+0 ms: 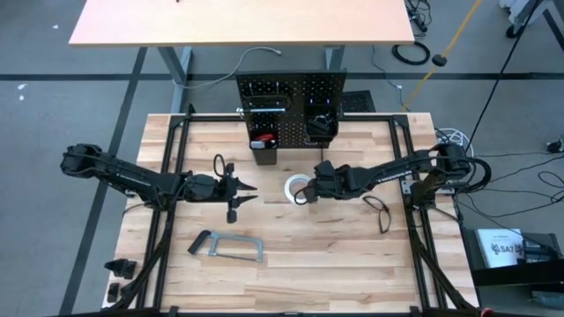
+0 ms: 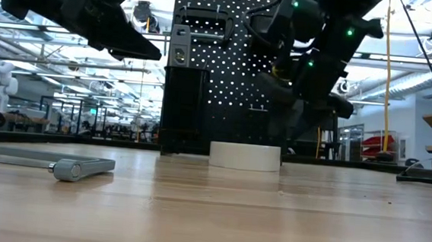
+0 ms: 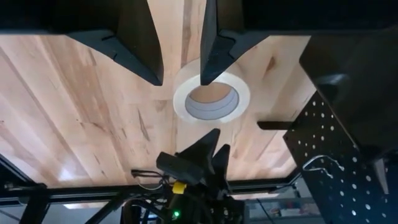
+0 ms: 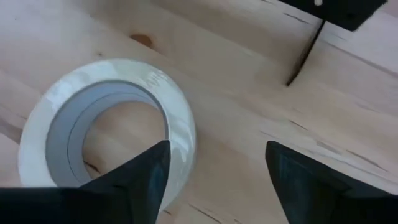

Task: Hang tools onto peg board
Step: Hang the white tape on the black peg board

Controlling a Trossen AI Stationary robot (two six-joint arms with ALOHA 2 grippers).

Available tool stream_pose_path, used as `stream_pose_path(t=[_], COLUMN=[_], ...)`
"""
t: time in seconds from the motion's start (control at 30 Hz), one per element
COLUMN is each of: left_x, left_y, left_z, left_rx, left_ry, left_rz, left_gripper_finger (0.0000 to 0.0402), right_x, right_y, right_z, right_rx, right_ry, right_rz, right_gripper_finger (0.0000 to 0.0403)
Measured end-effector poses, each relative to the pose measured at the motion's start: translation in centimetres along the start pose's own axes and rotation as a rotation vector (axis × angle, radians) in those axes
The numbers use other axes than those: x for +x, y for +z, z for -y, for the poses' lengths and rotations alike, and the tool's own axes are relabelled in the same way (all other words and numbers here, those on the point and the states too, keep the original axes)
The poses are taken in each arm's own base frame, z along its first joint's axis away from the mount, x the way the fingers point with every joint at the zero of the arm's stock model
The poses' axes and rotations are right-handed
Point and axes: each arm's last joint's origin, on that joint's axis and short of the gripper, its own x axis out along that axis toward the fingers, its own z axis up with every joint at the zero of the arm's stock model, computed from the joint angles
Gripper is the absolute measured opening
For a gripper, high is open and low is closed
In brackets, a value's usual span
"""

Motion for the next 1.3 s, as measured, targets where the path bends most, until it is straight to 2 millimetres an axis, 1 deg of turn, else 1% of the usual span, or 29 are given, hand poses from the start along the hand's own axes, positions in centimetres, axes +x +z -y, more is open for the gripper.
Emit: stream_pose_path(t=[0.17,0.33,0.47,0.57,0.67,0.8,0.97,1.13,1.23,1.3], left_x=[0.0,0.0,0.0,0.0,0.0,0.0,0.0,0.0,0.0,0.0], left_y=[0.0,0.2,0.2,0.3,0.3,0.3,0.3,0.3,0.3,0.3], left_z=[0.0,0.0,0.0,0.0,0.0,0.0,0.0,0.0,0.0,0.0], left_rx=[-0.001,-0.004,-0.006,-0.007,-0.007,-0.007,-0.006,-0.003,-0.003,-0.004], left_ry=[0.0,0.0,0.0,-0.001,-0.001,-0.001,0.0,0.0,0.0,0.0], left_rz=[0.004,0.017,0.025,0.03,0.03,0.028,0.028,0.027,0.027,0.028], left_gripper_finger=[0.0112,0.0112,0.0112,0.0112,0.0112,0.0112,0.0112,0.0112,0.0112,0.0112], right_x=[0.3,0.5,0.6,0.9,1.6,2.5,2.7,3.3,3.9,4.2], right_y=[0.2,0.4,0.7,0.6,0.4,-0.1,-0.3,-0.7,-1.0,-1.1], right_z=[-0.1,-0.2,-0.1,-0.3,-0.9,-1.0,-1.0,-1.1,-1.4,-1.5], right_rx=[0.002,0.015,0.025,0.035,0.04,0.024,0.027,0.019,0.02,0.023], right_ry=[0.037,0.051,0.046,0.063,0.102,0.086,0.082,0.082,0.092,0.093], right_rz=[0.025,0.038,0.037,0.041,0.023,0.005,-0.008,-0.038,-0.054,-0.051], right_gripper_finger=[0.0278,0.0288,0.0287,0.0285,0.0284,0.0284,0.0283,0.0265,0.0239,0.0216])
